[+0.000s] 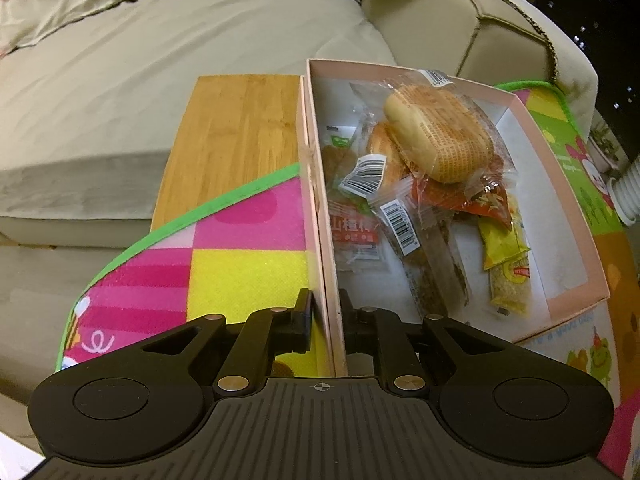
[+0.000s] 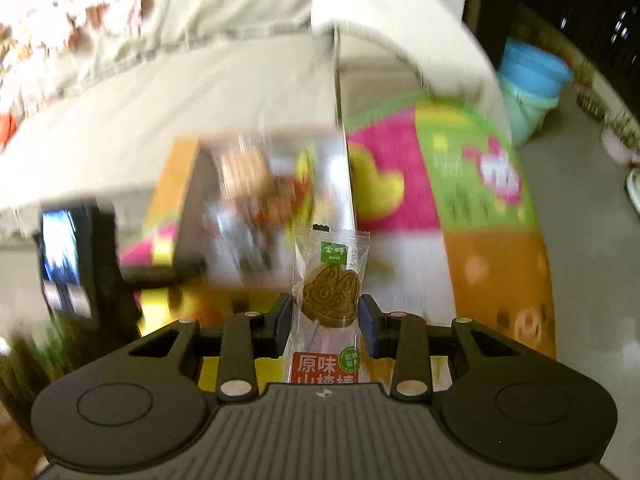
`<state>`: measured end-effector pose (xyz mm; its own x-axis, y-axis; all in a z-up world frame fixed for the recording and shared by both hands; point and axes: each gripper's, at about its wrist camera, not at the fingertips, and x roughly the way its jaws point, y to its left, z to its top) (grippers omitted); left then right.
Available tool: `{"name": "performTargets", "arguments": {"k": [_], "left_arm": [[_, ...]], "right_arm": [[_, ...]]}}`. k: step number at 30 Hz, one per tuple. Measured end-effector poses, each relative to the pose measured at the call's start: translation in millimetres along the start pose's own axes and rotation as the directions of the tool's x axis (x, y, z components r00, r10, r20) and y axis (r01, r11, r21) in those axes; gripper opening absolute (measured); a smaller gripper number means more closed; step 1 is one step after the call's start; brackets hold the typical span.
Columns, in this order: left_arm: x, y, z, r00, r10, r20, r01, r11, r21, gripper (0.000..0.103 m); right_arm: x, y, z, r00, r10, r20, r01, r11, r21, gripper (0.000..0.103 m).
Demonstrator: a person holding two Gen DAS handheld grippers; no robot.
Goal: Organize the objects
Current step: 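Carry the rabbit cookie pack into the pink box and open the right gripper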
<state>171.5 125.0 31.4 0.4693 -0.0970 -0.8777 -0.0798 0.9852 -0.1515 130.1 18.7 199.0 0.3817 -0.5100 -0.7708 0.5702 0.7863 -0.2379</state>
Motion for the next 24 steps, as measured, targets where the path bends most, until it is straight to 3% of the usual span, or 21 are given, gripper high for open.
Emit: {"name": "performTargets", "arguments": {"k": [5, 9, 16, 24], "left_arm": [[-1.0, 2.2, 0.4, 1.000, -0.015, -0.006, 0.015, 1.000, -0.002, 0.015], [-1.9, 1.9, -0.3, 1.000, -0.019, -0.007, 0.019, 1.000, 0.003, 0.015], [-1.5, 3.0, 0.4, 1.000, -0.024, -0.010, 0.024, 1.000, 0.008, 0.015], [-2.2, 4.3, 0.4, 1.000, -0.024, -0.015, 0.024, 1.000, 0.006, 0.016]], "right_arm": [[-11.9, 15.9, 42.1, 0.991, -0.016, 0.131, 0.021, 0.999, -0.034, 0.035], [-7.8, 26.1, 60.0, 0.984, -0.020, 0.177, 0.029, 0.998, -0.052, 0.035], [18.2, 33.8, 65.2, 0.985, -0.023, 0.173, 0.034, 0.997, -0.062, 0.035], [46.5, 29.7, 63.3, 0.991, -0.022, 0.135, 0.030, 0.998, -0.058, 0.043]]}}
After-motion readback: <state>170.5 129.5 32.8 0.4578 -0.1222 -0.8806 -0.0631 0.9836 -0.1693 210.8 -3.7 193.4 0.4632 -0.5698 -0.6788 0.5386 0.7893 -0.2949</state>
